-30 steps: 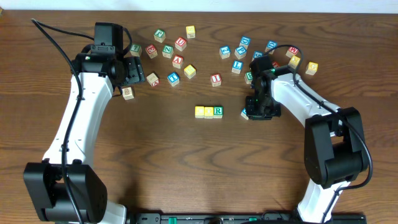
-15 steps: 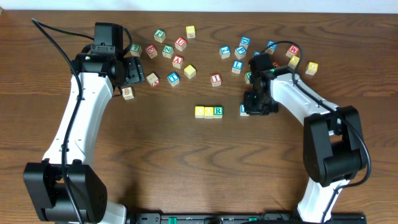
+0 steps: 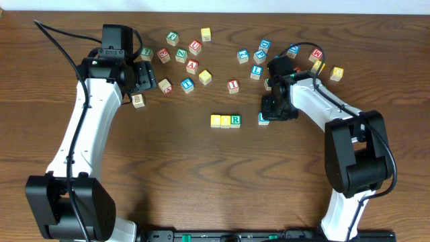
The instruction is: Spell out CORL
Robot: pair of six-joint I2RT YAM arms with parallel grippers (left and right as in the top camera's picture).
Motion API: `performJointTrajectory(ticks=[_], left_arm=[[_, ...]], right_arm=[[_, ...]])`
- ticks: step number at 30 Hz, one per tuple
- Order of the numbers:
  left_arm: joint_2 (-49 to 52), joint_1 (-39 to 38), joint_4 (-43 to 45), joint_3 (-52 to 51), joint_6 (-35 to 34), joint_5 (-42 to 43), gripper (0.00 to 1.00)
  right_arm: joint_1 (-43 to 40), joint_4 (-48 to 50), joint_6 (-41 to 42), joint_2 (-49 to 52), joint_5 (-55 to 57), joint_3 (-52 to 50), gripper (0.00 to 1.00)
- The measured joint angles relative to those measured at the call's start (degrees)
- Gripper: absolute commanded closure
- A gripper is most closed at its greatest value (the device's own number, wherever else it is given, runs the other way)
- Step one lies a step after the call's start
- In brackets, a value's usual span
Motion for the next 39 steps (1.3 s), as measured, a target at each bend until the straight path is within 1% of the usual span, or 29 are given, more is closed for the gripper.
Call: performJointTrajectory(ticks=[23,39], left_arm=[[0.0,0.0,0.0,0.0,0.0,0.0,0.18],[0.0,0.0,0.0,0.0,0.0,0.0,0.18]], right_arm=[[0.0,-0.4,-0.1,1.2,-1.7,2.1,0.92],[0.1,0.4,-3.1,1.4,-5.1,2.2,0.92]])
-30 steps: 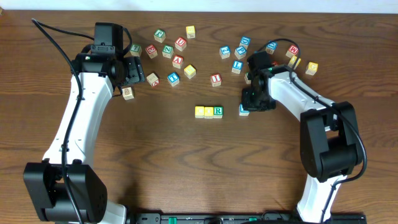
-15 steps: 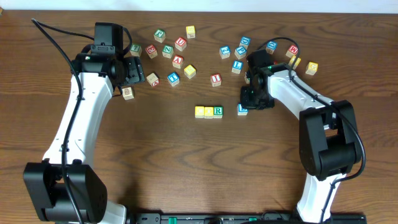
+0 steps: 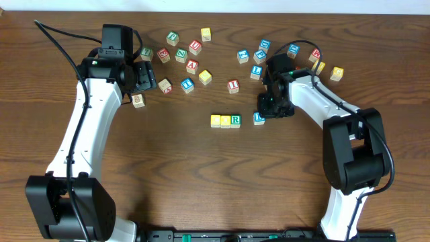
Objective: Spell out CORL
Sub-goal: 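Push the L block against the R block with the right gripper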
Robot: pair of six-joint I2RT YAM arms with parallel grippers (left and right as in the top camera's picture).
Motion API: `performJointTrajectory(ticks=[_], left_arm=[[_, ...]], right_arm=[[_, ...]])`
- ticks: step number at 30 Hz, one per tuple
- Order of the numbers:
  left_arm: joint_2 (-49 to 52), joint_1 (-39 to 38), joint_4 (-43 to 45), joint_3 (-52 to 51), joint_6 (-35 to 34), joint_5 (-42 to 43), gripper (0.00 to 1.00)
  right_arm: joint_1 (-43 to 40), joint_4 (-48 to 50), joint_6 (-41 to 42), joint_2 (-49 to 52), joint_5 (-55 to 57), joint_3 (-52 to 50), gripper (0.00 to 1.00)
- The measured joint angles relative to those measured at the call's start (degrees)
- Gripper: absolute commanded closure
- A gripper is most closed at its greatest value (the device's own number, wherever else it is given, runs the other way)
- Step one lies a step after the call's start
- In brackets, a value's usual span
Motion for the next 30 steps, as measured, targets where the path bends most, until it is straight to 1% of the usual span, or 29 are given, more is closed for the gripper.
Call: performJointTrajectory(ticks=[9,14,20,30], left_arm=[[0.0,0.0,0.0,0.0,0.0,0.0,0.18],[0.0,0.0,0.0,0.0,0.0,0.0,0.18],[0.0,0.0,0.0,0.0,0.0,0.0,0.18],[0.0,0.0,0.0,0.0,0.0,0.0,0.18]], right_arm=[[0.9,-0.2,-0.5,0.0,-0.5,0.1,0.89],[0.9,-1.8,-0.6,0.0,-2.8,0.1,0.87],[0.9,-3.5,0.2,0.3,-6.9,0.1,0.89],[0.9,-3.7,2.7,0.6,-9.1,0.1,0.89]])
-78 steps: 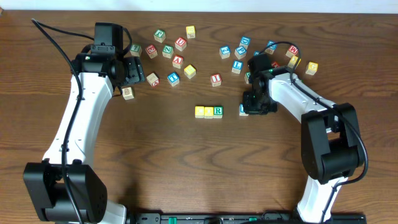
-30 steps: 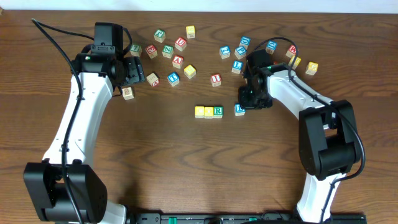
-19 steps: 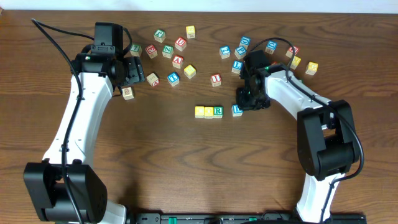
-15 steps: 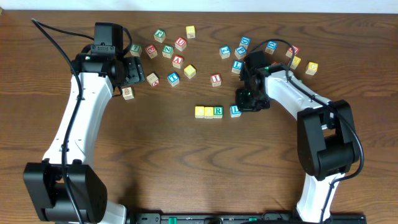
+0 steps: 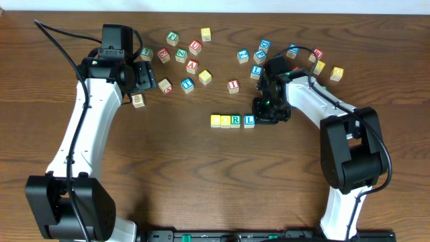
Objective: Spell out CORL
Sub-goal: 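Push the L block against the R block with the right gripper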
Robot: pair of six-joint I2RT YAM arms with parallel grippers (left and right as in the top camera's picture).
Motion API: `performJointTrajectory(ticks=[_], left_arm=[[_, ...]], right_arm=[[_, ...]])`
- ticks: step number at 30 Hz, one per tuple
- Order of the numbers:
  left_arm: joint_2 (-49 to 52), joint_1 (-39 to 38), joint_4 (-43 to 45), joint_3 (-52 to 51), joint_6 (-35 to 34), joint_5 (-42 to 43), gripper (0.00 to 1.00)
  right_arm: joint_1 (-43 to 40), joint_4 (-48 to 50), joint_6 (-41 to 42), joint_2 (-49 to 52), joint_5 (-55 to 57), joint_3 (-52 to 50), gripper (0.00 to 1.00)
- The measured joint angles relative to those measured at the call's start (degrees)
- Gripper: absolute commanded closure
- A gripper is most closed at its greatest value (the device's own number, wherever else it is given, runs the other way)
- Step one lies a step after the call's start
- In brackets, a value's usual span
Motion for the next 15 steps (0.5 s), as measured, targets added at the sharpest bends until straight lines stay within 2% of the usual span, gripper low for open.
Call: performJointTrajectory(ticks=[15], left_arm=[[0.0,0.0,0.0,0.0,0.0,0.0,0.18]], right_arm=[[0.0,0.1,0.3,0.0,-0.3,0.0,0.89]])
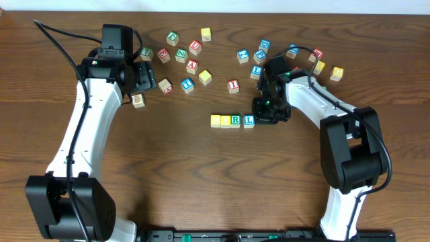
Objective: Spell out CORL
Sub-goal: 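Push the L block against the R block with the right gripper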
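Four blocks stand in a row at mid-table: two yellow blocks (216, 121) (226, 121), a green R block (235, 121) and a blue L block (249, 121) at the right end, touching the R. My right gripper (259, 114) sits right against the L block and appears shut on it, with its fingertips hidden under the dark wrist. Far off at the upper left, my left gripper (149, 77) hangs open and holds nothing.
Loose letter blocks are scattered along the back: a group around a red block (192, 66), another around a blue block (256, 70), and more near a yellow block (336, 72). A tan block (138, 100) lies under the left arm.
The row had three blocks, and my right gripper held the blue L block some way to their right. Then the L block was closer to the row. By the last earlier moment it touched the R block, and it stays there now. The left arm never moved.
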Robot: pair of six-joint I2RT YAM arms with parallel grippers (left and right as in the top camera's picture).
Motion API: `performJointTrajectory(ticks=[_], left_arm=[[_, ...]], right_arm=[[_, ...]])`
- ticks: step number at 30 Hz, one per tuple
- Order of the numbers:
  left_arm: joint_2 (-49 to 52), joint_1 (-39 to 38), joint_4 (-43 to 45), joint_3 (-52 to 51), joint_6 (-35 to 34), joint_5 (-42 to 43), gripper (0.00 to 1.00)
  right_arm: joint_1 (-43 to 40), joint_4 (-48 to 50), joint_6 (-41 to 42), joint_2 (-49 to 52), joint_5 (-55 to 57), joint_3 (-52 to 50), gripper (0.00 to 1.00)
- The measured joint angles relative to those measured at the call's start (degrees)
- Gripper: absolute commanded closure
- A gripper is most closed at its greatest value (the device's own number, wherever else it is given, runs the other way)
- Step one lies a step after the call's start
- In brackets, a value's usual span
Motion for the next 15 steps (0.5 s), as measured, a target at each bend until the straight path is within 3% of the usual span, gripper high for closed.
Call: performJointTrajectory(ticks=[15], left_arm=[[0.0,0.0,0.0,0.0,0.0,0.0,0.18]], right_arm=[[0.0,0.1,0.5,0.2,-1.6,0.0,0.9]])
